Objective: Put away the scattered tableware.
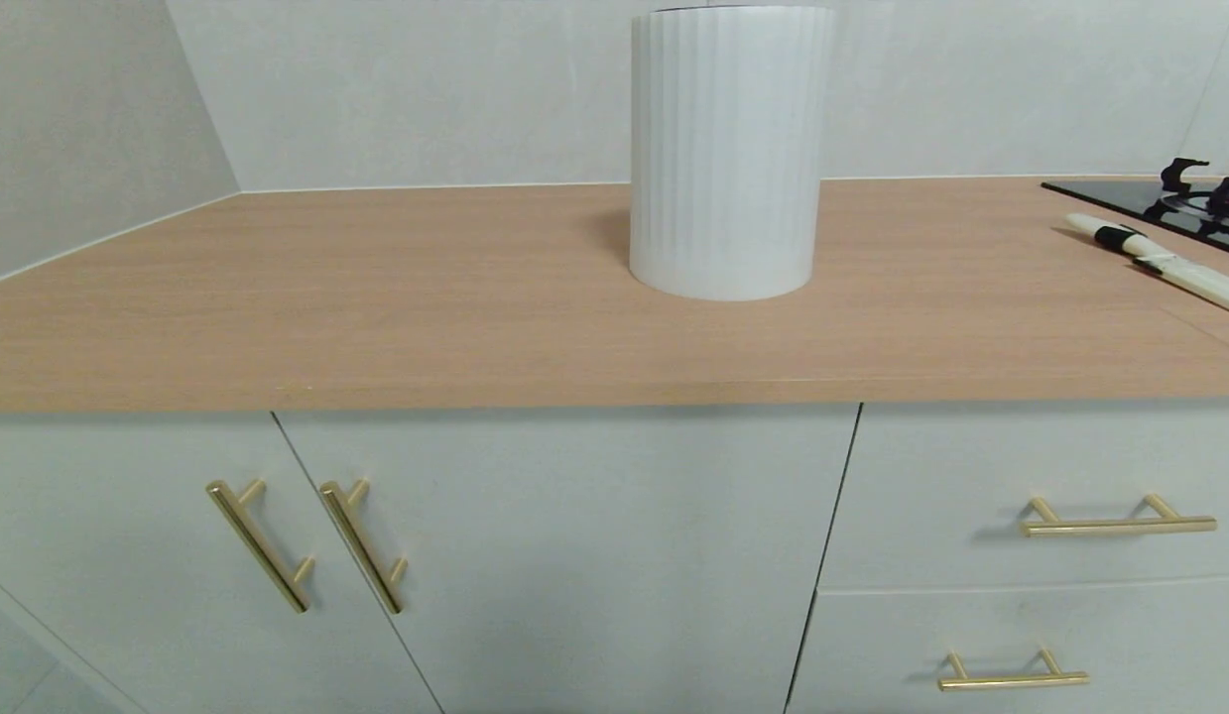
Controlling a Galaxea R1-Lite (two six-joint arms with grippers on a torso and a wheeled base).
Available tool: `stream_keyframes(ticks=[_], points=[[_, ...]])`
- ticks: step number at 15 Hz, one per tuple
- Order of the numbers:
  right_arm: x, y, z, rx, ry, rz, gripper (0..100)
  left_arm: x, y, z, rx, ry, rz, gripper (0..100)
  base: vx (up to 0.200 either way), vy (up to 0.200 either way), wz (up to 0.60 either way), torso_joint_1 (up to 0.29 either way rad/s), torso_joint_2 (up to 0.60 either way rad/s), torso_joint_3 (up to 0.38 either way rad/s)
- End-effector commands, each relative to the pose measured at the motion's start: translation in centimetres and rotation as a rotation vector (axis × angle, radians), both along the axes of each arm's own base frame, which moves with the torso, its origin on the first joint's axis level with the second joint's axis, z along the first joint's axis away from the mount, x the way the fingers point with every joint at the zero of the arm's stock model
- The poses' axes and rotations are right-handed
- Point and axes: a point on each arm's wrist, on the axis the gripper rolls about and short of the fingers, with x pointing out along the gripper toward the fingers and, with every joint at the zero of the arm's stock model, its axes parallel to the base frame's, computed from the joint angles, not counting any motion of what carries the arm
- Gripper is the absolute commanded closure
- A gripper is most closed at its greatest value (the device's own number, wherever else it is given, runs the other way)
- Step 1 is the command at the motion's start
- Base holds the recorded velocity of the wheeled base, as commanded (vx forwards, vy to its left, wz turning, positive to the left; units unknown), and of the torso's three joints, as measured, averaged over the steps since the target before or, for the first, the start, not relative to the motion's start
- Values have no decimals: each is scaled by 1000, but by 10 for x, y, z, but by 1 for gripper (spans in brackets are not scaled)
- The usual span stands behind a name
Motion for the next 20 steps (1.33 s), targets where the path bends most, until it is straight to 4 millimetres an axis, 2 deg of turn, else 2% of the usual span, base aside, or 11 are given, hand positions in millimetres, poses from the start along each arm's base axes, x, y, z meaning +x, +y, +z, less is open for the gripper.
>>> stream_keyframes(ticks=[1, 3, 8, 17, 20], points=[[0, 0, 0, 0, 2, 0, 0, 0, 0, 0, 0, 0, -1, 0, 0, 0, 0, 0, 0, 0], [0, 0, 0, 0, 2, 0, 0, 0, 0, 0, 0, 0, 1, 0, 0, 0, 0, 0, 0, 0], [0, 0, 0, 0, 2, 0, 0, 0, 0, 0, 0, 0, 1, 0, 0, -200, 0, 1, 2, 4], [0, 0, 0, 0, 2, 0, 0, 0, 0, 0, 0, 0, 3, 0, 0, 0, 0, 0, 0, 0], [0, 0, 0, 0, 2, 0, 0, 0, 0, 0, -2, 0, 3, 0, 200, 0, 0, -4, 2, 2]])
